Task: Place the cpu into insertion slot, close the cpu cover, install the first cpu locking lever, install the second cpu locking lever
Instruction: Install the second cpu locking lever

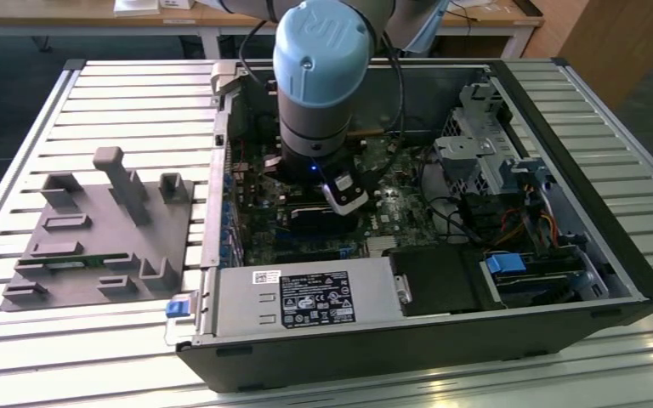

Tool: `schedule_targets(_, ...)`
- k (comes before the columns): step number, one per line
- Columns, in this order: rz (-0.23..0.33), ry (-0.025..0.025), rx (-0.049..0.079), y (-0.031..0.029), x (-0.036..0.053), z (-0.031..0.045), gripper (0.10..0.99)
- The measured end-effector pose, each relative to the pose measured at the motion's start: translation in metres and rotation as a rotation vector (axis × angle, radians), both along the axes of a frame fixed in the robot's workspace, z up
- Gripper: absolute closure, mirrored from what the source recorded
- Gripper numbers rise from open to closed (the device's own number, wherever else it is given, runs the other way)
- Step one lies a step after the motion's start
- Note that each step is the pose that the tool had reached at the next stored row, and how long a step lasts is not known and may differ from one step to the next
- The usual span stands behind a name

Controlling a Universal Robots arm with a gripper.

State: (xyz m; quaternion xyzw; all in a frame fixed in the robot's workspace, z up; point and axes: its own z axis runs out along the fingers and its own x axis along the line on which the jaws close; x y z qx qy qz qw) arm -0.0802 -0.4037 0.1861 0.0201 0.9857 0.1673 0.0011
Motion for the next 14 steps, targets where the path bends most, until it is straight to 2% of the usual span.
schedule_targets(3, 0.0, 0.0001, -0.015, -0.0002, 0.0, 0.0003, 0.98)
schedule_targets(5, 0.0, 0.0002, -0.019, -0.0003, 0.0, 0.0003, 0.98)
schedule_targets(10, 0.0, -0.0002, -0.018, -0.0001, -0.0003, 0.0015, 0.98)
schedule_targets(14, 0.0, 0.0001, -0.014, -0.0002, -0.0005, 0.0071, 0.98)
